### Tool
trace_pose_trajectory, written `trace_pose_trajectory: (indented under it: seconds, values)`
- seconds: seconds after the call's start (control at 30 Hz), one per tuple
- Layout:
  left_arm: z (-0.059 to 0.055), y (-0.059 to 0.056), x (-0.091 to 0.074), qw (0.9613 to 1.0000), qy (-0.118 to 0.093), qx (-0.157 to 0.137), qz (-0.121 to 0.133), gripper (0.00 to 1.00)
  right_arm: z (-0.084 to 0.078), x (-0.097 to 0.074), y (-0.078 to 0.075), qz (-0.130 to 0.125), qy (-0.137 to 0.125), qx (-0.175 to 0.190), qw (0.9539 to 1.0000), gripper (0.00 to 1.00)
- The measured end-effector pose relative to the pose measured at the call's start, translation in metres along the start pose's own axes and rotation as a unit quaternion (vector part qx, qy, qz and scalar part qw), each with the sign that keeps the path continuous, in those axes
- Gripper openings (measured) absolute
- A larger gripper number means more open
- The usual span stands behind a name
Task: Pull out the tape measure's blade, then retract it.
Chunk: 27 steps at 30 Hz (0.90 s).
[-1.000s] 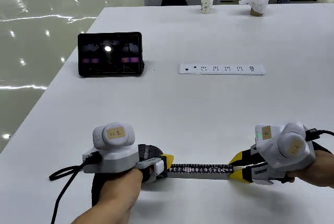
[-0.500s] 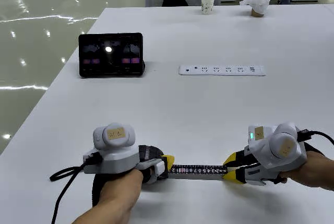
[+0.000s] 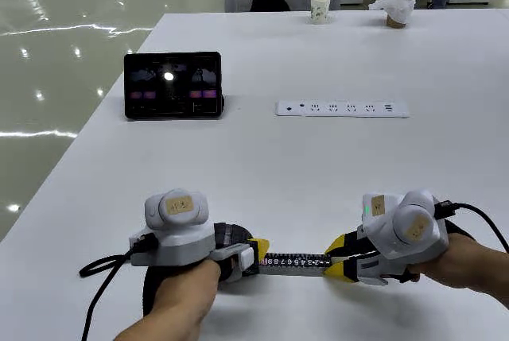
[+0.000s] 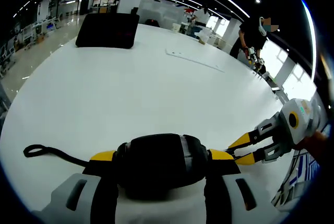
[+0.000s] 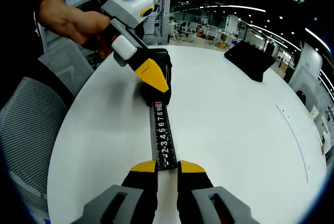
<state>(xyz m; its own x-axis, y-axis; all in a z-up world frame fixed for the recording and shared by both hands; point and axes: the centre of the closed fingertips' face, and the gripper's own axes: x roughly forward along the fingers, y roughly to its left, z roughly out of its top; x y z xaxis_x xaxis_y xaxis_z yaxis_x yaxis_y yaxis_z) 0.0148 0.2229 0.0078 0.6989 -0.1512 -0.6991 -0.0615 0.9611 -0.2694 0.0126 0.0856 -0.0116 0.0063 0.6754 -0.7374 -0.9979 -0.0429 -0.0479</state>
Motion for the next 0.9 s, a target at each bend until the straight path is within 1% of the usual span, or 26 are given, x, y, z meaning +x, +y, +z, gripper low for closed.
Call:
trace_pose_trajectory:
  seconds: [0.9]
  values:
    - [-0.001, 0.000, 0.000, 1.0000, 0.005, -0.004, -0.007, 0.63, 0.023, 0.021, 0.002, 0.004, -0.012, -0.005, 0.9999, 0.11]
